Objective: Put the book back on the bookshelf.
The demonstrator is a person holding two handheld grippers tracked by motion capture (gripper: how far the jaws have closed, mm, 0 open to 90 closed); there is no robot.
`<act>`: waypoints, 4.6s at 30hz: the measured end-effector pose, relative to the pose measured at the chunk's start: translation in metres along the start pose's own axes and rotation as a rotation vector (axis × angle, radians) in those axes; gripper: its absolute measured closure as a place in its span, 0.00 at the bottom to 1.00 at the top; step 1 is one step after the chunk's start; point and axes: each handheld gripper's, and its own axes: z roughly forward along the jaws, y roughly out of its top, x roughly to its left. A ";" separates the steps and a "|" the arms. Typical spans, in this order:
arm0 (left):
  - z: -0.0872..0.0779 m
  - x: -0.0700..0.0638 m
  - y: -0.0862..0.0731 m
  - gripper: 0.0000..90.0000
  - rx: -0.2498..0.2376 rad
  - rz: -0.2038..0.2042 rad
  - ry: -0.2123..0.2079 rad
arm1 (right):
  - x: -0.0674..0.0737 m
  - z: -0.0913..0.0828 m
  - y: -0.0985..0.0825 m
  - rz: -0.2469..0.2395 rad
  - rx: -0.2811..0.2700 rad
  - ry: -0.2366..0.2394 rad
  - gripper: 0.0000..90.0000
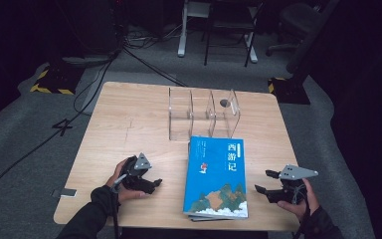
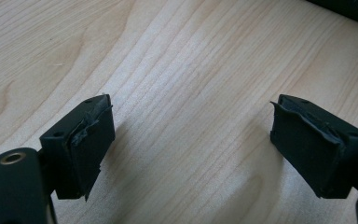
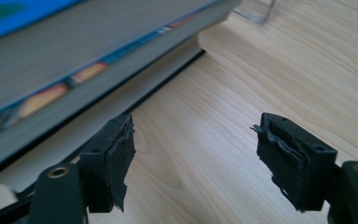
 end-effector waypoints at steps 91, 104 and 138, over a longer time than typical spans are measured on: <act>0.014 -0.022 0.043 0.28 -0.056 0.051 -0.093 | 0.019 0.039 0.073 0.103 0.084 0.276 0.05; 0.028 -0.031 0.069 0.32 -0.087 0.063 -0.110 | 0.022 0.035 0.077 0.049 0.063 0.254 0.08; 0.038 -0.021 0.077 0.38 -0.101 0.072 -0.098 | 0.002 0.076 0.104 0.094 -0.094 0.399 0.69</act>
